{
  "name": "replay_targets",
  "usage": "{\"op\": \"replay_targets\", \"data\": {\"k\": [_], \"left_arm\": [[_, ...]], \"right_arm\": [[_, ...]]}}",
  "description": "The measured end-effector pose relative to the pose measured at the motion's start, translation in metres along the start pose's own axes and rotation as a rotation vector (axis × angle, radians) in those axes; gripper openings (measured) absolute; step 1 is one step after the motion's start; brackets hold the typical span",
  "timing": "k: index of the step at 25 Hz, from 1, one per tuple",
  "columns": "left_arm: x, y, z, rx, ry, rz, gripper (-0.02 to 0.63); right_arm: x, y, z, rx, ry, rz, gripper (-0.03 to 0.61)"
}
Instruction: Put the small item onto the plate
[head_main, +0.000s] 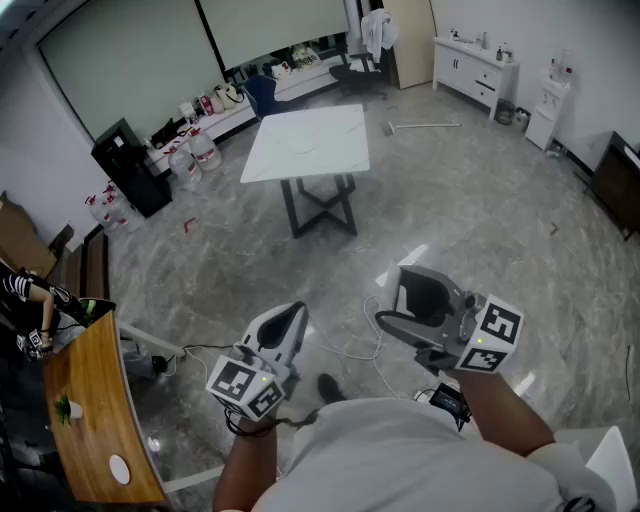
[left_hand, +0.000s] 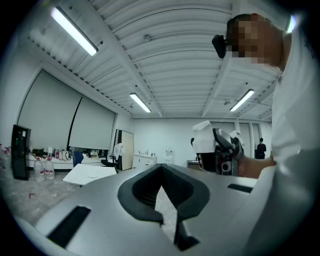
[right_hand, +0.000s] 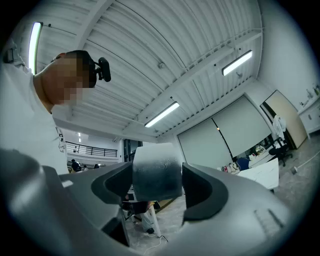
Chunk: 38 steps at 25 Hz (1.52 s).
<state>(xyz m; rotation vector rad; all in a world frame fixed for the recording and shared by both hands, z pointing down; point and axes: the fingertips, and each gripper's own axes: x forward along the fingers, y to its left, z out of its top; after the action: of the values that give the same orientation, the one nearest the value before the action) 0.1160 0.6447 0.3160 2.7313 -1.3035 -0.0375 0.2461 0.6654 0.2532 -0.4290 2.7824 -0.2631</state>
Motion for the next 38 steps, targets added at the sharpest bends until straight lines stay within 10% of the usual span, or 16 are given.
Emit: {"op": "replay_targets", "data": {"k": [23,38], "left_arm": [[-0.007,0.041,-0.002,-0.029,-0.017,-0.011,0.006],[0.023,0.208,0.009,-0.045,-0.023,-0.026,0.006]], "right_arm": [[0.033,-0.011,-0.016,0.006,0.006,-0.041,0.296],[0.155,-0.112,-0.055,-0.002,0.054,-0.109,0.296]]}}
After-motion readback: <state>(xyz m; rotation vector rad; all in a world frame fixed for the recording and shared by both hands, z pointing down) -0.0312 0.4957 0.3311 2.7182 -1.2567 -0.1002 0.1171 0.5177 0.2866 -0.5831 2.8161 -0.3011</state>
